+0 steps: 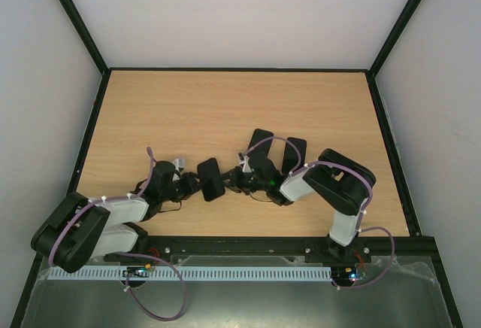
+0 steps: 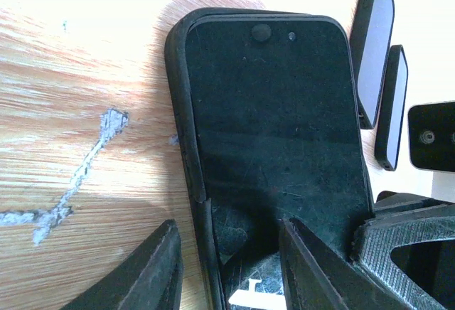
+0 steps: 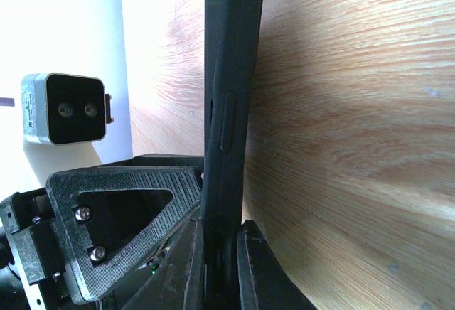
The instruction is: Put the phone into the phone case
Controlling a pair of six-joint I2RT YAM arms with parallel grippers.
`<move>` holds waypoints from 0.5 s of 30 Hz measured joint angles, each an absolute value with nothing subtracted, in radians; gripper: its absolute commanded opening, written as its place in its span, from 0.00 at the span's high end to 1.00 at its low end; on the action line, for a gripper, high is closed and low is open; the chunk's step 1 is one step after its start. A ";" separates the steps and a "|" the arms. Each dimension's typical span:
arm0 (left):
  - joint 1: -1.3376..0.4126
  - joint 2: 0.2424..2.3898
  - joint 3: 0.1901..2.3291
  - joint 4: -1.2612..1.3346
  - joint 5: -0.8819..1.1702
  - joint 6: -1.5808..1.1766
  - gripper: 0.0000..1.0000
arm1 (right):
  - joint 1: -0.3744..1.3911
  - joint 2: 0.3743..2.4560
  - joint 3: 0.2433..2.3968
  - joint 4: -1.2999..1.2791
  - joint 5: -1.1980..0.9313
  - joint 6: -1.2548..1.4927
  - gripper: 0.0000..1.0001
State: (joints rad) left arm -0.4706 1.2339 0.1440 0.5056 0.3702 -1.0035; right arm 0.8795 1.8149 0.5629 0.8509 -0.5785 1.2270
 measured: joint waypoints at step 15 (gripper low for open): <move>-0.353 0.997 0.104 0.479 0.517 -1.076 0.32 | 0.879 1.643 0.479 0.861 -0.545 1.200 0.98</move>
